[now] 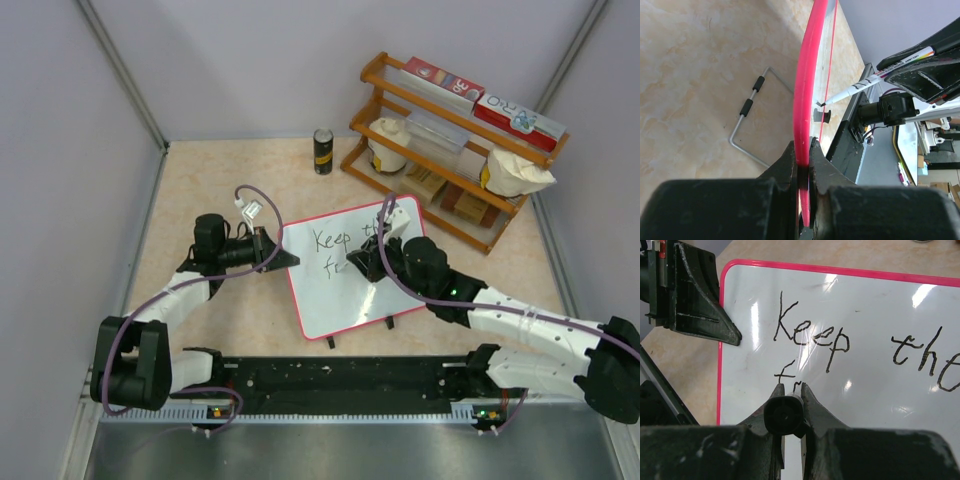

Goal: Write a sentence on the whiteboard

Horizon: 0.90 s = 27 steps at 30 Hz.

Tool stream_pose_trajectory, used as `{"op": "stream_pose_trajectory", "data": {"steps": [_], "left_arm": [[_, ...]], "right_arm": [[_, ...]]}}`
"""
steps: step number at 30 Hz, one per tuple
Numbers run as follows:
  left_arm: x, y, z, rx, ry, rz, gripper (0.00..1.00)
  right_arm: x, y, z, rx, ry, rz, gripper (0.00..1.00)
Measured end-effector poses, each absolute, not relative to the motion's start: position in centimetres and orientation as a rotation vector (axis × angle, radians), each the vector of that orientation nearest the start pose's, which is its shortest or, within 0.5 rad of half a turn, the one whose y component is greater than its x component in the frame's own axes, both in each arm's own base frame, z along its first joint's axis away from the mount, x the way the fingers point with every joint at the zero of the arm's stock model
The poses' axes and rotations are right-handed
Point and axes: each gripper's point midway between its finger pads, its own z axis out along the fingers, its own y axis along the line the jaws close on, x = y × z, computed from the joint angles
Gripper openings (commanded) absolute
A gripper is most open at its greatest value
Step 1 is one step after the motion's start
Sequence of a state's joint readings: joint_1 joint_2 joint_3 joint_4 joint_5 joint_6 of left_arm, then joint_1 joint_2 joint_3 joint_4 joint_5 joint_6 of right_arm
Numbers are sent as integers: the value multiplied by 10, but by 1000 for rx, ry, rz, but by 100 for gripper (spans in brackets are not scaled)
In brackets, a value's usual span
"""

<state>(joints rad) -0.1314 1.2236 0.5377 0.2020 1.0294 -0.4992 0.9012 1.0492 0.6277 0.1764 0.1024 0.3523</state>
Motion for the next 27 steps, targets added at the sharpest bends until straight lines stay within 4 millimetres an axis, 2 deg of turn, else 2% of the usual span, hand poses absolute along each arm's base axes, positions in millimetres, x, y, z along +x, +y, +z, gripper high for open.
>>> {"op": "stream_pose_trajectory", "data": {"steps": [11,22,27], "left_arm": [[248,-195,153,307,2066,-1435,0],[248,-195,153,308,2066,-1435,0],[248,-195,153,308,2066,-1435,0]], "right_arm": [[235,282,204,-406,1831,766,0],[247,284,236,-371,1761,747,0],[250,287,234,-377,1768,740,0]]}}
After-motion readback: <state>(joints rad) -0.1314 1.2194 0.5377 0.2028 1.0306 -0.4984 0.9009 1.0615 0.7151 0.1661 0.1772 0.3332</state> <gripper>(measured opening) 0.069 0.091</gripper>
